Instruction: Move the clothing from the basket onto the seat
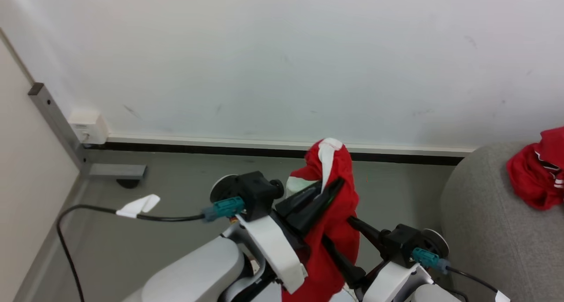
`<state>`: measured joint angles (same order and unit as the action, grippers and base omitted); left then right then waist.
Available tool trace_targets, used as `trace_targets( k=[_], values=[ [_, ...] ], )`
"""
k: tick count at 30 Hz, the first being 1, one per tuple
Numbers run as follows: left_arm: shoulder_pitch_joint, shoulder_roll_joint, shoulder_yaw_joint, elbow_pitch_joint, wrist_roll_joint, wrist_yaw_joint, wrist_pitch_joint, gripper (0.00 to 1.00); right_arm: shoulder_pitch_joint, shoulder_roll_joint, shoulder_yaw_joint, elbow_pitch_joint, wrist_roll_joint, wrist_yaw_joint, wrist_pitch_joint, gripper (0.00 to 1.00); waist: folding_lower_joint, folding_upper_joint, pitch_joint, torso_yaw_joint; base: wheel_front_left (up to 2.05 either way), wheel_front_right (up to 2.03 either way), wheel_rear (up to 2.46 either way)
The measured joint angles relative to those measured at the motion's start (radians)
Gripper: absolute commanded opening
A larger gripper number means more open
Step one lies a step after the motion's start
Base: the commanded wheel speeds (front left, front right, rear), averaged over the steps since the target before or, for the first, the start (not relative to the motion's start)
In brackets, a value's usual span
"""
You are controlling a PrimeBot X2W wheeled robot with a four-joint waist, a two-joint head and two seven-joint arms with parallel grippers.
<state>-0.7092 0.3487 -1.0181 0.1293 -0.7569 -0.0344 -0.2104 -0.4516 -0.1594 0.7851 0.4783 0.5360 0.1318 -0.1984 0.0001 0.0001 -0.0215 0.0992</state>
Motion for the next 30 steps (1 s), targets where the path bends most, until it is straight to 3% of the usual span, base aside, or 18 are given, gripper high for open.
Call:
trace_targets(
  k=[14, 15, 30],
  values=[
    [0.001, -0.031, -0.064, 0.012, 0.008, -0.019, 0.036, 0.00, -0.084, 0.042, 0.009, 0.106, 0.016, 0.000, -0.063, 0.98, 0.0000, 0.0000, -0.034, 0.095, 0.00, 0.00, 0.00],
    [0.001, -0.031, -0.064, 0.014, 0.008, -0.019, 0.036, 0.00, -0.084, 0.043, 0.007, 0.102, 0.014, 0.000, -0.063, 0.00, 0.0000, 0.0000, -0.034, 0.097, 0.00, 0.00, 0.00],
    [0.010, -0.012, -0.050, 0.019, 0.002, -0.001, 0.024, 0.00, -0.036, 0.036, -0.021, 0.039, -0.008, 0.000, -0.064, 0.00, 0.0000, 0.0000, -0.024, 0.077, 0.00, 0.00, 0.00]
  ],
)
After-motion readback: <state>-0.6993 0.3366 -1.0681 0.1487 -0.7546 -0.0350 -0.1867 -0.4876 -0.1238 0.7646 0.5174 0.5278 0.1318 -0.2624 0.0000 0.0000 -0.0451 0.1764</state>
